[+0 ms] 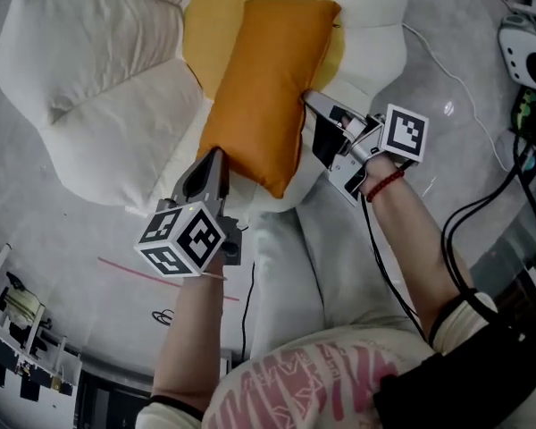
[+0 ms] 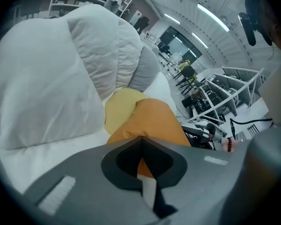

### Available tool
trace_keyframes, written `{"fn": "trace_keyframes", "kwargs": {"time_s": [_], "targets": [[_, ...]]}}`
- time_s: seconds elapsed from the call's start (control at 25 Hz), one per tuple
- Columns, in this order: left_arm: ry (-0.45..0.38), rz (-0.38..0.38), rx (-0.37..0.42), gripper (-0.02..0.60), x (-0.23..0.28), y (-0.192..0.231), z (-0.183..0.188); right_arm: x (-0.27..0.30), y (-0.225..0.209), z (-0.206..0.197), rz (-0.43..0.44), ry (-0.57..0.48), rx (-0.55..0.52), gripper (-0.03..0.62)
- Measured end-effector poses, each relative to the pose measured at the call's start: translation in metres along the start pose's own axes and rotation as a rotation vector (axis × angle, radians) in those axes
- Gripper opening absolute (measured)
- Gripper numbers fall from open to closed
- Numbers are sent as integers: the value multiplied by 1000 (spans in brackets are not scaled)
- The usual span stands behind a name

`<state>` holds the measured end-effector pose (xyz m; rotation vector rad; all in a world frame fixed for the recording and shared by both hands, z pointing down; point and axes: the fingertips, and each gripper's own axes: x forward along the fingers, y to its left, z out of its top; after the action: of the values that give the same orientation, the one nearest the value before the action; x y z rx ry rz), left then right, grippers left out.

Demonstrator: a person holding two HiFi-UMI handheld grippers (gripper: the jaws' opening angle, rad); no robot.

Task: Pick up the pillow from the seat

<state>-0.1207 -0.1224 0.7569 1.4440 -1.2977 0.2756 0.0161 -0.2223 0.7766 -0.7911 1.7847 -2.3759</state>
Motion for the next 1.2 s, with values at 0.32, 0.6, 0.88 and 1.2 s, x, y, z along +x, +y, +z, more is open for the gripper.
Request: {"fn": "trace_keyframes", "kwargs": {"time_s": [0.32, 0.6, 0.88, 1.2], "targets": [[-5, -70, 0, 11, -24, -42, 21, -16, 55, -11, -24, 28, -52, 5], [-13, -176, 74, 12, -42, -113, 41, -28, 104, -53, -35, 38, -89, 2], [-48, -195, 128, 12, -74, -131, 59, -32, 157, -67, 50, 61, -166, 2], [-185, -242, 220, 12, -136, -183, 127, -47, 275, -68, 189, 27, -259, 2]]}}
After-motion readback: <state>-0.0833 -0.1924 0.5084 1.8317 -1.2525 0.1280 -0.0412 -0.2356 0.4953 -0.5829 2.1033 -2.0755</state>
